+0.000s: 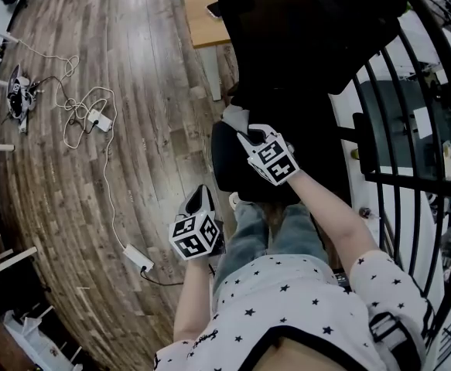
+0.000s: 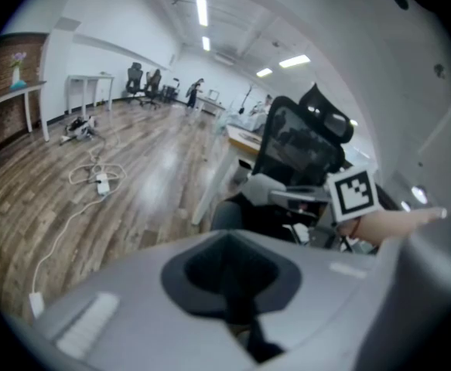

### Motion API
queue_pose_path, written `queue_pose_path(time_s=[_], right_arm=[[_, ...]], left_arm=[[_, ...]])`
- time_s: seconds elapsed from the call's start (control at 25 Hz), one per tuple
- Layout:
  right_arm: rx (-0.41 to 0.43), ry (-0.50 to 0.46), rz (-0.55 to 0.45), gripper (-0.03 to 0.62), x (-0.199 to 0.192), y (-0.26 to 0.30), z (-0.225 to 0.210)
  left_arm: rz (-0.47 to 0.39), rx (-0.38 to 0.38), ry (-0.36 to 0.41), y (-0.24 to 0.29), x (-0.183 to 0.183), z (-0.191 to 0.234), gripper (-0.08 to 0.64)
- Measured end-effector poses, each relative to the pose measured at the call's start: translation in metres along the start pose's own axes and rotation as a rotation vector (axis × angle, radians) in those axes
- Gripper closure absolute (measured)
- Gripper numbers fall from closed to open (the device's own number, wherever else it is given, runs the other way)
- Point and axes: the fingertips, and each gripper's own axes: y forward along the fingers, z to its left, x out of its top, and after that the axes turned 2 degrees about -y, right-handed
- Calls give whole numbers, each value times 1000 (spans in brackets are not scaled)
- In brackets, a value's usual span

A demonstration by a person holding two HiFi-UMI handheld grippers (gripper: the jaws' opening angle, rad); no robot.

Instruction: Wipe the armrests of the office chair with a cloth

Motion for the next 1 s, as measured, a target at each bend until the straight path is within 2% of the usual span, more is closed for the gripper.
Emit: queue_pose_path(time_s=[0.36, 1.0], right_arm=[[-19, -55, 99, 563, -17, 40, -9], [-5, -93, 190, 563, -46, 83, -7]], left_arm=[[36, 10, -24, 4, -11, 12, 554], [54, 30, -61, 10, -28, 20, 554]])
